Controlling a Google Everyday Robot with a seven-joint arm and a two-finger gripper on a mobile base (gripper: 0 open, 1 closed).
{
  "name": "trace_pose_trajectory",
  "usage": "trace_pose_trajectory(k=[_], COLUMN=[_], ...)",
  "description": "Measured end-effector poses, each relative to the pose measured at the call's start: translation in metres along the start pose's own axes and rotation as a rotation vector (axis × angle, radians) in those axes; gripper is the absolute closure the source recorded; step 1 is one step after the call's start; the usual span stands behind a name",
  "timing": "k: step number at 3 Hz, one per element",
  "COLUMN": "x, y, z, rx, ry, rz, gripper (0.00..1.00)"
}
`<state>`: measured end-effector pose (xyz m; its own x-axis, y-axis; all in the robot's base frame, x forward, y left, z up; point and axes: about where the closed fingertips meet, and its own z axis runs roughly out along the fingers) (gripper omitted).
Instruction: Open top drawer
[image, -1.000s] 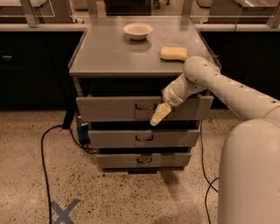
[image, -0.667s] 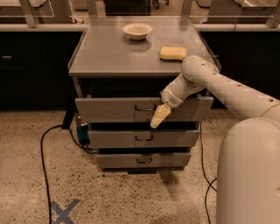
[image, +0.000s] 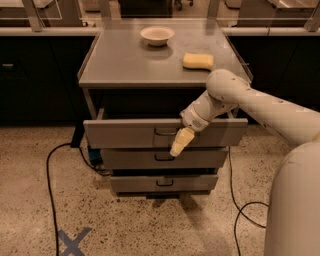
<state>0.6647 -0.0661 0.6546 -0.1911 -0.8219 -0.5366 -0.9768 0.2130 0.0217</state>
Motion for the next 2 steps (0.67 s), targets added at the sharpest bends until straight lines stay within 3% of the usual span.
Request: trace_pose_trajectory(k=[1, 2], x=[0.000, -0.003], y=[0.001, 0.022], z=[0.002, -0.014], rx=[-0.011, 0.016], ry=[-0.002, -0.049], rz=[-0.008, -0.035], gripper=[0.00, 0.00])
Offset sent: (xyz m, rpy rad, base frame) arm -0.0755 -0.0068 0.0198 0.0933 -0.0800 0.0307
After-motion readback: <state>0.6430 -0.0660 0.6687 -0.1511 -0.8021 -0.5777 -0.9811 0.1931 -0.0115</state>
